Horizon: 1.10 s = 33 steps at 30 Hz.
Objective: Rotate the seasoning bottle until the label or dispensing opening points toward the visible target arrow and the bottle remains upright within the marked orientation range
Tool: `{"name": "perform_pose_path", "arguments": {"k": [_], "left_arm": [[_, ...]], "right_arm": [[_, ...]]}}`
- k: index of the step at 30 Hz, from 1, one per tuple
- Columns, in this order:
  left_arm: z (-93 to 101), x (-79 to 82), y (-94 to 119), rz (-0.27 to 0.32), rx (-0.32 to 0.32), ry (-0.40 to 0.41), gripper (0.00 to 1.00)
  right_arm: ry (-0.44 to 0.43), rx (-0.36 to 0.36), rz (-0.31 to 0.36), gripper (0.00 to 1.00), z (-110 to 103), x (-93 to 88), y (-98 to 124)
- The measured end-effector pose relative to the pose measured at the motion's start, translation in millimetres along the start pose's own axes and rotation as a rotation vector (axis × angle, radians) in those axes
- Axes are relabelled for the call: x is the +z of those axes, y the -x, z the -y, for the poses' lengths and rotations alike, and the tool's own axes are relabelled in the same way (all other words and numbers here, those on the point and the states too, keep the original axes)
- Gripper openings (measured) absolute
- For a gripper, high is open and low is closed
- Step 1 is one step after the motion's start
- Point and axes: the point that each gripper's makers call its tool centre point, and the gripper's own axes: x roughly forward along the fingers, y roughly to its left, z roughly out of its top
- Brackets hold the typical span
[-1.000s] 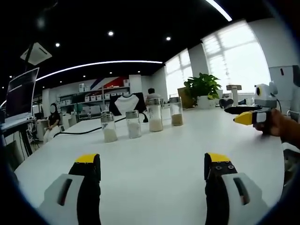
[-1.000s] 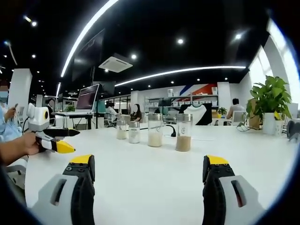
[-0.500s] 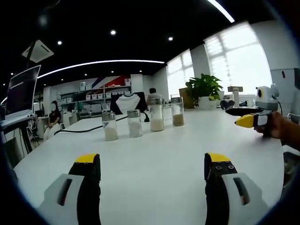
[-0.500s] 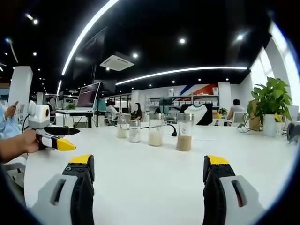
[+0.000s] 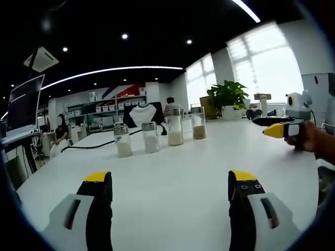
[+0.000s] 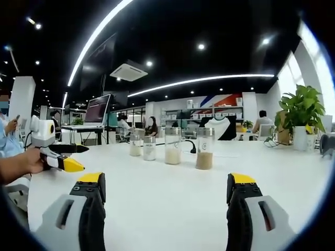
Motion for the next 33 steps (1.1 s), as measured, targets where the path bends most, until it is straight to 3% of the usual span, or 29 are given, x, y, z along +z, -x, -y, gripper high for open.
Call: {"name": "perform_pose_path", "arguments": {"k": [6,8,10,12,17,20,25,33], "left_arm": [[-7.2,3.1,1,0.017,0.018,0.027,0.95],[-19.1,11.2,5,0.067,0.079,0.039,0.90],[-17.5,12.8,5,0.078,0.064,0.039,0.92],[-10.1,6.9,1,0.045,0.020,0.071,0.95],[-9.0,8.7,-2,0.038,0.041,-0.010,0.99],[-3.6,7.4,-4,0.027,0.017,-0.005,1.00],[-10.9,4.2,-12,0.006,0.014,0.015,1.00],[-18.6,-1.4,-32,-0.053,-0.008,-0.017,1.00]], "right_arm": [[-0.001,0.003,0.001,0.98,-1,0.2,0],[0.000,0.003,0.001,0.98,-1,0.2,0],[-0.005,0.003,0.005,0.98,-1,0.9,1],[-0.008,0.003,0.006,0.97,-1,1.0,1],[-0.004,0.005,0.006,0.97,-1,1.1,1],[-0.006,0.008,0.012,0.98,-2,2.4,1],[-0.006,0.008,0.009,0.98,-1,1.6,1],[0.001,0.006,0.003,0.98,-3,0.6,1]]}}
